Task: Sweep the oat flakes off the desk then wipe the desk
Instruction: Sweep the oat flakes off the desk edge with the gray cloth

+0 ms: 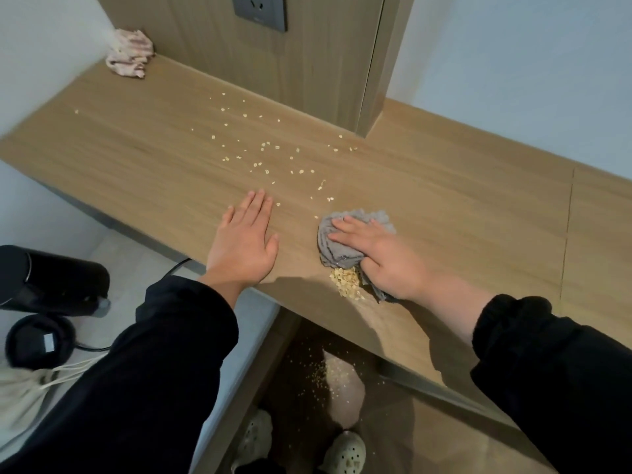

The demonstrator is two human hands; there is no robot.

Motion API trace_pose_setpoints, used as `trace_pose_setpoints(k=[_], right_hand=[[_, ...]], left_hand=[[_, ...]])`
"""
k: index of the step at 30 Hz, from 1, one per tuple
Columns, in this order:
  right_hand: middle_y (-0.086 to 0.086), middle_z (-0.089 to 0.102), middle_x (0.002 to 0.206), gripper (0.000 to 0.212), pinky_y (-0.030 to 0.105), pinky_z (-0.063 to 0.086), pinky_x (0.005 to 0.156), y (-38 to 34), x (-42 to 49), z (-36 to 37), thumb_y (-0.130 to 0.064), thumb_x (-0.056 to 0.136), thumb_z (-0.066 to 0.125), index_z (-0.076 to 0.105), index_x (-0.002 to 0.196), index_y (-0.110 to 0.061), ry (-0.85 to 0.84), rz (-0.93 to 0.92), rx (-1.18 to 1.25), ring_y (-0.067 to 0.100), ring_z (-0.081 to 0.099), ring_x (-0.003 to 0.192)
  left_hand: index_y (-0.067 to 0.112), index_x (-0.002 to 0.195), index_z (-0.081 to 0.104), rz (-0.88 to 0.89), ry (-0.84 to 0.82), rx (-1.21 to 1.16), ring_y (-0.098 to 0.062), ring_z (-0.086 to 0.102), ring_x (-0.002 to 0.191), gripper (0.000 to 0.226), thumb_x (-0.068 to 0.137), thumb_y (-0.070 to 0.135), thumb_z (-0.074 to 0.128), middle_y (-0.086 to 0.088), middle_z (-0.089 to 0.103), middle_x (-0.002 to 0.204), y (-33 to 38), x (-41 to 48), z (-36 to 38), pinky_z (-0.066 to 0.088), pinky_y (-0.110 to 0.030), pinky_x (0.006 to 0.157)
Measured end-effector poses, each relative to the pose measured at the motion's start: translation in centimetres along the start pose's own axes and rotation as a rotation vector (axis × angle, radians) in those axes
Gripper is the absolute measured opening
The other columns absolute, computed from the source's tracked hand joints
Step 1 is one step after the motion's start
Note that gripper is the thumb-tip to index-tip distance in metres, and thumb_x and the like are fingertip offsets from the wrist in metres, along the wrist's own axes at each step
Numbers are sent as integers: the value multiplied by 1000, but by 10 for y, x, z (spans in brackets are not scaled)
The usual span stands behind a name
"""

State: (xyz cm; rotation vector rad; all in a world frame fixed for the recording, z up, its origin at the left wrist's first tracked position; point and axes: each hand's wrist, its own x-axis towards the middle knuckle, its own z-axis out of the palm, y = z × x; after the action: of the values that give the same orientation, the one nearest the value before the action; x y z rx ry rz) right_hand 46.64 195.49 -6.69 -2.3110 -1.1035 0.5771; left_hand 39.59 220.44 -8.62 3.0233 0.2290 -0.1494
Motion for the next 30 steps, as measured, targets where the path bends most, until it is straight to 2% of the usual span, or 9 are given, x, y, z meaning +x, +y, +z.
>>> trace_pose_setpoints(k=[13, 16, 18, 21, 23, 24, 27, 28, 30], right_hand=[[8, 61, 132, 50, 43, 35, 114, -49, -68, 57, 2, 80, 38, 67, 120, -8, 58, -115, 114, 22, 52, 130], [6, 63, 129, 56, 28, 40, 109, -62, -80, 64, -9, 79, 28, 69, 118, -8, 91, -91, 183, 13, 57, 122], [-2, 65, 125, 50, 19, 52, 89, -66, -87, 63, -6, 89, 31, 69, 119, -19, 96, -4, 354, 1, 65, 101], [-2, 70, 114, 42, 54, 56, 63, -69, -85, 46, -20, 93, 36, 68, 110, -44, 205, 152, 625, 26, 68, 79], [0, 71, 111, 41, 59, 53, 66, -63, -77, 22, -22, 87, 34, 66, 108, -35, 324, 220, 607, 37, 67, 87], [-2, 69, 115, 39, 53, 56, 74, -58, -71, 9, -19, 88, 35, 66, 110, -27, 373, 234, 585, 37, 66, 96], [2, 63, 126, 41, 9, 49, 84, -39, -56, -13, 2, 95, 37, 66, 119, -13, 450, 260, 438, 20, 60, 115], [6, 63, 128, 43, 6, 47, 82, -33, -54, -12, 5, 95, 36, 65, 121, -12, 433, 284, 393, 18, 60, 113], [7, 60, 132, 41, 18, 55, 80, -28, -56, 5, 1, 97, 36, 63, 125, -15, 338, 346, 347, 17, 63, 104]], left_hand=[[13, 154, 8, 5, 5, 10, -15, -3, 149, 64, 99, 37, 30, -2, 1, 162, -3, 2, 3, 2, -39, 121], [13, 154, 8, 6, 5, 11, -15, -3, 149, 64, 99, 38, 29, -2, 1, 162, -3, 2, 3, 3, -40, 121], [13, 154, 8, 5, 0, 12, -15, -3, 149, 63, 99, 37, 29, -2, 1, 162, -3, 2, 3, 3, -40, 121], [13, 154, 8, 6, 3, 15, -15, -3, 148, 63, 99, 37, 28, -3, 1, 162, -2, 2, 3, 3, -40, 121], [13, 154, 8, 5, 10, 20, -16, -2, 148, 63, 99, 37, 28, -3, 2, 162, -2, 2, 3, 3, -40, 120], [13, 154, 8, 6, 13, 20, -16, -2, 148, 63, 99, 37, 28, -3, 2, 162, -2, 2, 3, 3, -40, 120], [13, 154, 8, 10, 15, 17, -16, -1, 149, 63, 100, 37, 28, -3, 3, 162, -3, 1, 2, 3, -40, 120], [13, 154, 8, 11, 15, 18, -16, -1, 149, 63, 100, 37, 28, -3, 3, 162, -3, 1, 2, 4, -40, 120], [13, 154, 8, 11, 14, 14, -16, -2, 149, 63, 100, 37, 28, -3, 3, 162, -3, 1, 2, 4, -40, 120]])
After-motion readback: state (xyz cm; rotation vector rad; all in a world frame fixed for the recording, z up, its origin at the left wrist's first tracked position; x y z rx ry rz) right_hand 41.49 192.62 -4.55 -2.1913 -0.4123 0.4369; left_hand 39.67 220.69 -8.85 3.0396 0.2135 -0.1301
